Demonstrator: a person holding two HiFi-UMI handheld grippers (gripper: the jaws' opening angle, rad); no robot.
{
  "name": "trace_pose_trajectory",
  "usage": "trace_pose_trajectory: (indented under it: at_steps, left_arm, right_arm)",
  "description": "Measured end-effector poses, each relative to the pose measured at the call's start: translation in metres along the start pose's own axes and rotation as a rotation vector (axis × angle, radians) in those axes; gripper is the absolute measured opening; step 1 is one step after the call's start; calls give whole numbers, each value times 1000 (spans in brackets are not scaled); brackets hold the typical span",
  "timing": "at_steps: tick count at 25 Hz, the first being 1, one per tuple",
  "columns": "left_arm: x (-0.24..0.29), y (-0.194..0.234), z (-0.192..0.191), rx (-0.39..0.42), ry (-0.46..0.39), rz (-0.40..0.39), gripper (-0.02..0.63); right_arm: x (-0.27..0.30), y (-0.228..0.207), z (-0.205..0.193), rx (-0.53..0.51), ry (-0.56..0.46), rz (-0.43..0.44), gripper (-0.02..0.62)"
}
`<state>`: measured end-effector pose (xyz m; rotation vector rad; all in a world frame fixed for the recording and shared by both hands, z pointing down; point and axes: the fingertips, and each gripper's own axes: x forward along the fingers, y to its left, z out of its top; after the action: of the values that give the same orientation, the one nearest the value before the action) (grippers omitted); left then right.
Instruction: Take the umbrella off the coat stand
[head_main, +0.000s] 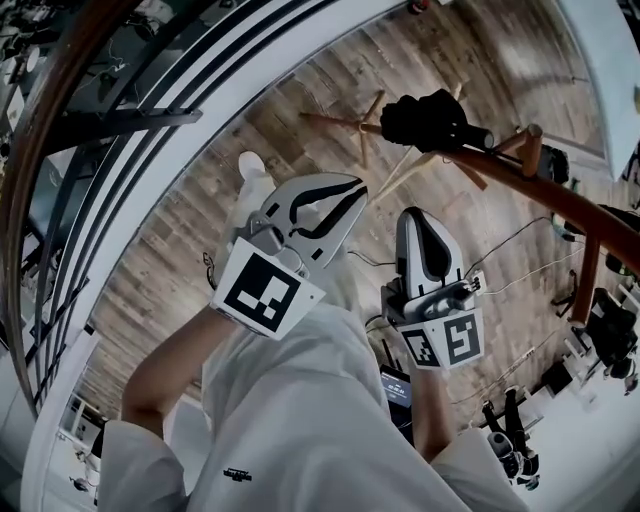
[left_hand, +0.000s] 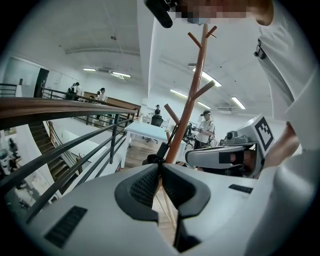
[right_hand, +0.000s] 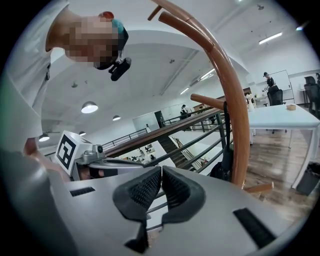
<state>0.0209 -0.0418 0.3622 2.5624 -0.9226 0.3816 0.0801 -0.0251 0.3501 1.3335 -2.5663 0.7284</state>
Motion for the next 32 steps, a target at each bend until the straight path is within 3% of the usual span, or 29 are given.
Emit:
trace_pose_trajectory:
  at_steps: [16, 32]
  left_arm:
    - [78, 20, -60, 39, 22, -60, 37]
    - [135, 44, -85, 116, 24, -147, 38]
  right_arm:
    - [19, -32, -39, 30, 9, -27, 37]
    - [35, -91, -64, 26, 34, -115, 37]
